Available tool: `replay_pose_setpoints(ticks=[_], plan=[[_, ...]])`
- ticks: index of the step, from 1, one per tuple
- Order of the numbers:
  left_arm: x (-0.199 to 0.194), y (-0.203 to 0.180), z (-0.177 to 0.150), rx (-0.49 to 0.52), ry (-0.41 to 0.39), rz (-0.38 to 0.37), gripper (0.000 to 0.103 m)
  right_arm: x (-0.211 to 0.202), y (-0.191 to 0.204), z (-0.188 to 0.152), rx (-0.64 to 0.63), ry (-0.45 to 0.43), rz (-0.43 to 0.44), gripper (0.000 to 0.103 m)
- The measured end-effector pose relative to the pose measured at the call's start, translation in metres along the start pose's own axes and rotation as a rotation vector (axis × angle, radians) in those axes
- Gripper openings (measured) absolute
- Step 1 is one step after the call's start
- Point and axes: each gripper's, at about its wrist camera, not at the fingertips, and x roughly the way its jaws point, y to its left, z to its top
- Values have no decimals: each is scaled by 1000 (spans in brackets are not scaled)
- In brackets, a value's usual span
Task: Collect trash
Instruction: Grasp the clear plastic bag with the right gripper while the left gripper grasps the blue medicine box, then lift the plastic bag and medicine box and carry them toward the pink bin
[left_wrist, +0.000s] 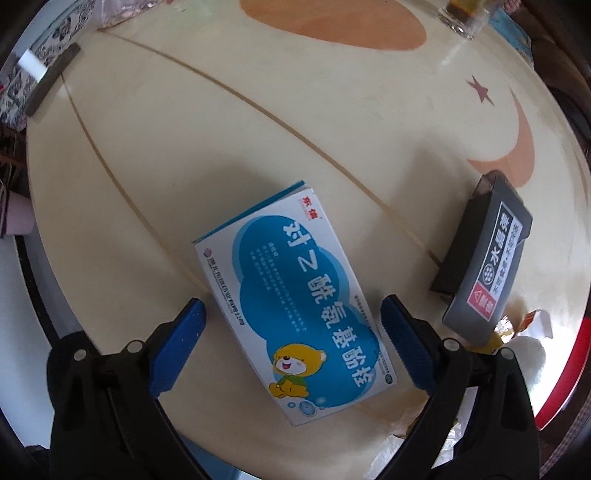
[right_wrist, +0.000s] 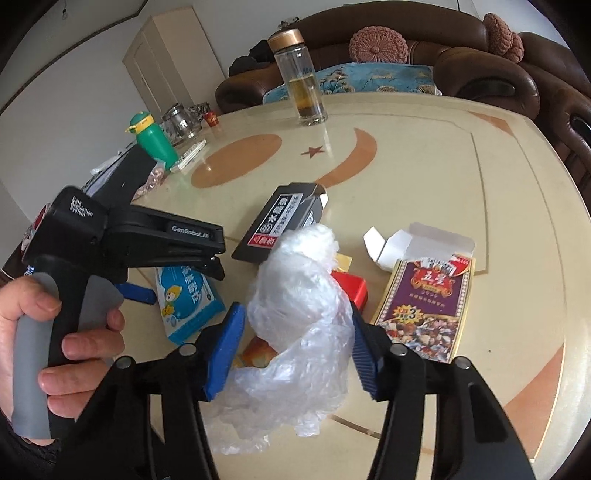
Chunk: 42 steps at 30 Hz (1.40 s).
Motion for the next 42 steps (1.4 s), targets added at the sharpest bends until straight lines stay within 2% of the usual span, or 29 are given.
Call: replay_pose_setpoints(ticks=[1, 4, 5, 11, 15, 23, 25, 35, 36, 42], plan=[[-1, -6, 0, 7, -4, 2, 92, -1, 0, -1, 2, -6, -2, 48], [-7, -14, -1, 43, -30, -10, 76, -4, -2, -3, 13, -15, 12, 42], [-9, -18, -2, 49, -24, -22, 74, -4, -2, -3, 11, -17, 8, 41], [-11, -19, 1, 87, -12, -74, 72, -15, -3, -4, 17, -45, -1, 32], [-11, -16, -5, 171, -10, -145, 71, -25, -6, -3, 33, -67, -9, 30], [-19, -20, -19, 306, -85, -202, 71, -50, -5, -1, 50, -119, -38, 30], [-19, -13, -8, 323, -106, -213, 71, -55, -4, -1, 54, -128, -47, 30], [-53, 5, -43, 397, -213, -256, 71, -90, -4, 0, 60, -198, -127, 30], [-55, 15, -46, 404, -219, -264, 71, -93, -5, 0, 64, -202, -133, 30], [-78, 30, -54, 437, -260, -284, 71, -106, -7, -12, 99, -185, -140, 30]])
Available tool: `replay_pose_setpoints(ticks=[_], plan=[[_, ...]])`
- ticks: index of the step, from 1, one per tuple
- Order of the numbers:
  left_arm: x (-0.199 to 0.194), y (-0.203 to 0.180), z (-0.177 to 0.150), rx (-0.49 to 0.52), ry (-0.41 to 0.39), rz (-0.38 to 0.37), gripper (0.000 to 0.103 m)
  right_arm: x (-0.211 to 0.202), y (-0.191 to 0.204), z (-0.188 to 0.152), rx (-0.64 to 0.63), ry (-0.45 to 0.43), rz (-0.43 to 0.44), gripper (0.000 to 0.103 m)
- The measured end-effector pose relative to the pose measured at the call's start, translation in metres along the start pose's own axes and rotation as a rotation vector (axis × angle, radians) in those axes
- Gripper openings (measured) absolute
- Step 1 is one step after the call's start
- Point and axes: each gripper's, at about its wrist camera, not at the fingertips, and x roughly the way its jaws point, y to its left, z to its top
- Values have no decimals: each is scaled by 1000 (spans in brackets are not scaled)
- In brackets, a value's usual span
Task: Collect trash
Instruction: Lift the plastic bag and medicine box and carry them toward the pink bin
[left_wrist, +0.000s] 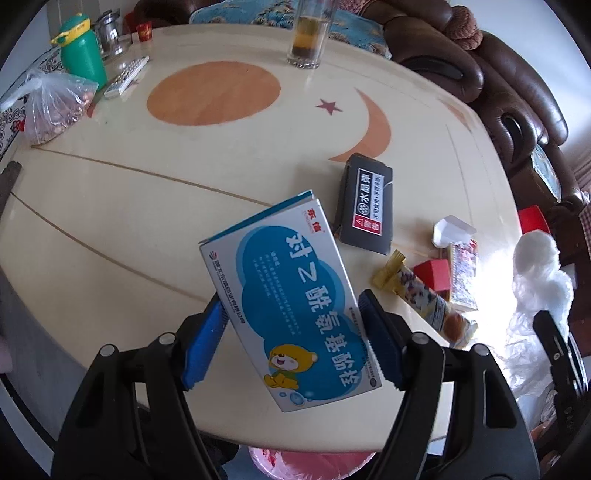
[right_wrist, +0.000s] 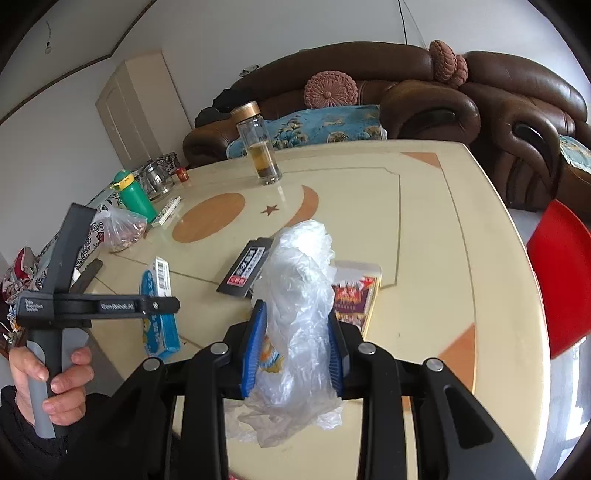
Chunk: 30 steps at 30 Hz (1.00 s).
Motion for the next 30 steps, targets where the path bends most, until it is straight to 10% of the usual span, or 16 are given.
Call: replay_pose_setpoints(ticks=[30], plan=[[-136, -23, -114, 305, -171, -100, 71, -149, 74, -42, -51, -144, -86, 30]])
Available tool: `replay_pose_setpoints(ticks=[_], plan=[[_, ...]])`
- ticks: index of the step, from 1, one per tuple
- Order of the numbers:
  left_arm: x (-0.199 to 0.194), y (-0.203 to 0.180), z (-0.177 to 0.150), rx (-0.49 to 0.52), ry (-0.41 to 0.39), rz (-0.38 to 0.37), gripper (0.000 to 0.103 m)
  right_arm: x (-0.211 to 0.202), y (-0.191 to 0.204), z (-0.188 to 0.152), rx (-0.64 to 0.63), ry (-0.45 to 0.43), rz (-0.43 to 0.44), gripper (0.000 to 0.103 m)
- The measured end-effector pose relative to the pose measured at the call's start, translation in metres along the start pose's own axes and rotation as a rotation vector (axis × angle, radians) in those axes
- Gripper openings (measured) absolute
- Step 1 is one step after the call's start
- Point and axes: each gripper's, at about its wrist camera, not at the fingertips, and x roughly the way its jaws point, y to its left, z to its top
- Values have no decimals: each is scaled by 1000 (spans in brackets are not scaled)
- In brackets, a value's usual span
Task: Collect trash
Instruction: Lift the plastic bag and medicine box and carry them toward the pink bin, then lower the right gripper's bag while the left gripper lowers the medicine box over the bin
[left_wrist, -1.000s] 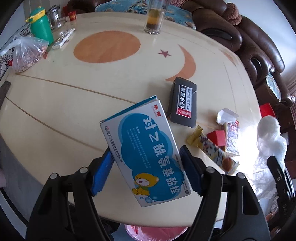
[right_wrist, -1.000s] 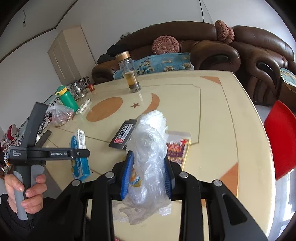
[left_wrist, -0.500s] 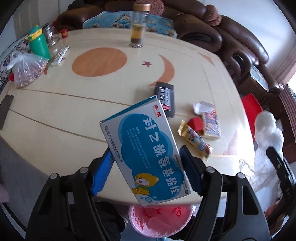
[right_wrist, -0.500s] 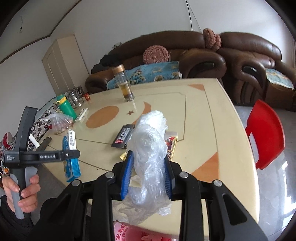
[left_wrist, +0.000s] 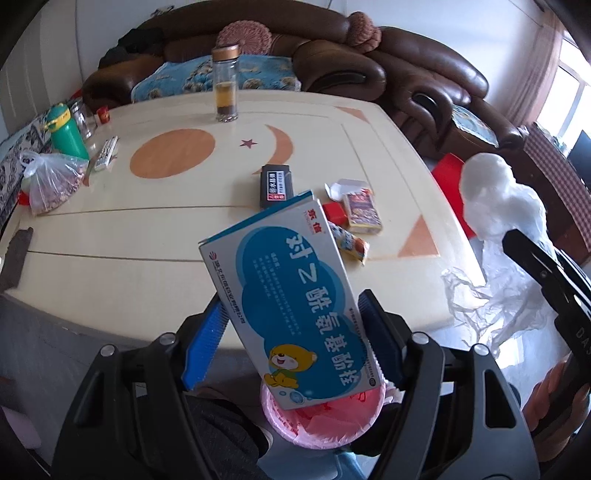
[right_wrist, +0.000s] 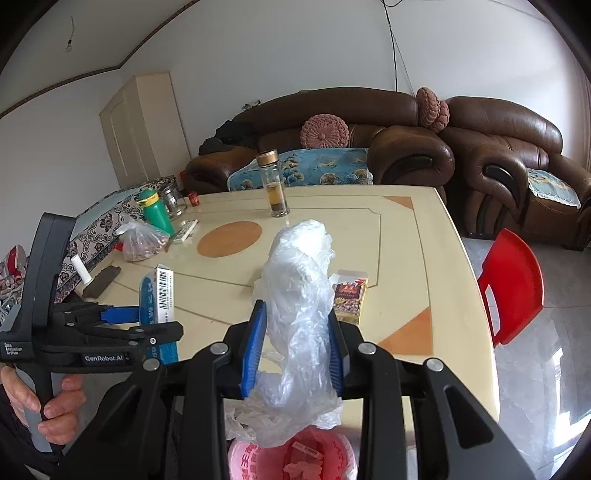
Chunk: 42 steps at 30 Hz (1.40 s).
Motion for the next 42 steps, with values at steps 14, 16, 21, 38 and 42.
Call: replay_pose_setpoints(ticks=[14, 16, 21, 38, 42], plan=[[-23, -18, -54, 97, -41, -38, 71, -35, 32, -51, -23, 41, -7, 30], [-18, -19, -61, 104, -31, -46, 71, -35, 33, -58, -12, 48, -7, 30], [-3, -22, -75, 119, 4, -30, 71, -30, 32, -75, 5, 67, -12, 30], [46, -28, -113, 185, 106, -58, 71, 6, 14, -127, 64, 190, -8, 30], [60, -31, -120, 199, 141, -67, 71, 18, 12, -140, 64, 235, -8, 30]])
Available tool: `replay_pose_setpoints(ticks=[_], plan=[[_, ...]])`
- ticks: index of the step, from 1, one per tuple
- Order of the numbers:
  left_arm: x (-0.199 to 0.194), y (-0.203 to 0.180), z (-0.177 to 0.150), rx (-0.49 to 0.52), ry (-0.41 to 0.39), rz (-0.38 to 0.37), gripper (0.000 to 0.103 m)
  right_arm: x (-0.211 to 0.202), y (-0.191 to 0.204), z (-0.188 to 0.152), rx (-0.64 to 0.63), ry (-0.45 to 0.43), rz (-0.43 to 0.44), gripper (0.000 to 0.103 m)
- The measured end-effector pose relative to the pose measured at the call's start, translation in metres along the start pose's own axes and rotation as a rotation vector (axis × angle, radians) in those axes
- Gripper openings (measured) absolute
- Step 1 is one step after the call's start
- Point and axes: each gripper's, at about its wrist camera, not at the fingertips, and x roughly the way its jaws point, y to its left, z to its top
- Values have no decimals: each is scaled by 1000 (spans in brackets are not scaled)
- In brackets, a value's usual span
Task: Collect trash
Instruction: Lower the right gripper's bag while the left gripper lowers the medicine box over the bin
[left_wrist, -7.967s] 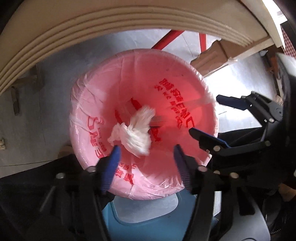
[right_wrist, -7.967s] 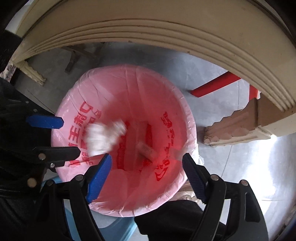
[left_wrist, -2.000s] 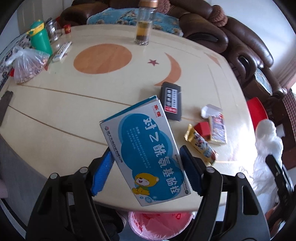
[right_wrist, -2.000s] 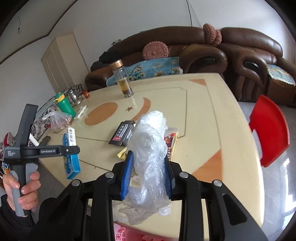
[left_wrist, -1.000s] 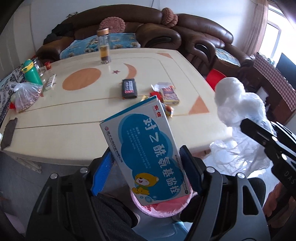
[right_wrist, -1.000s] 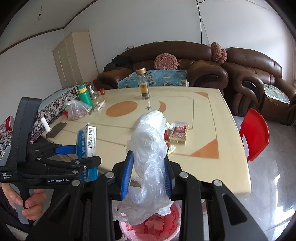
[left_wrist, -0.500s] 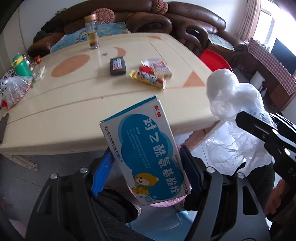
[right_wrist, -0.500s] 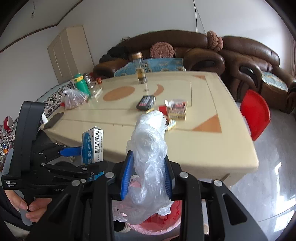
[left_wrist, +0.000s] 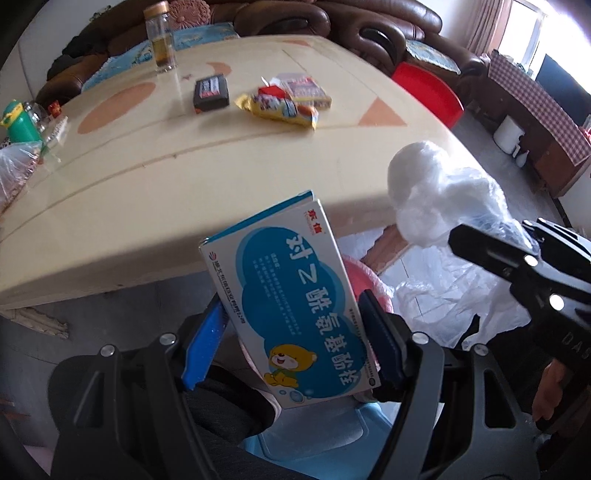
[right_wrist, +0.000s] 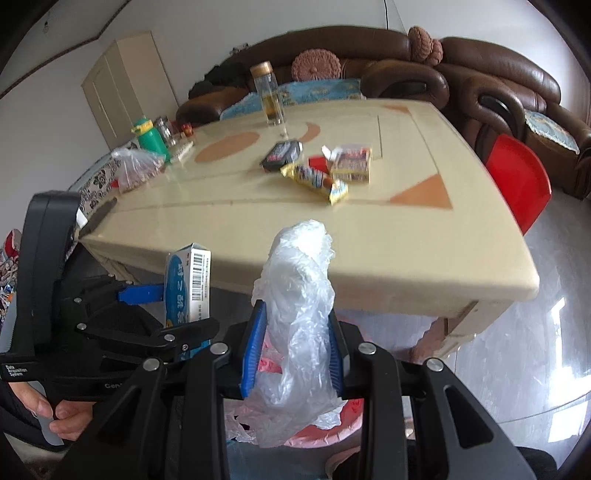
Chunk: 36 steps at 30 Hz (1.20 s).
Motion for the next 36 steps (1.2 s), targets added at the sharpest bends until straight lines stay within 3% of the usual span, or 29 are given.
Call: replay_pose_setpoints(ticks=[11, 26, 36], plan=[[57, -2, -21, 32, 127, -14, 71, 52, -12, -34, 22, 143, -3, 30], [131, 1, -34, 10, 311, -46, 71, 121, -38, -58, 48, 299, -5, 30], [166, 4, -40, -25, 389, -45, 71, 163, -51, -73, 44, 395, 7, 31]])
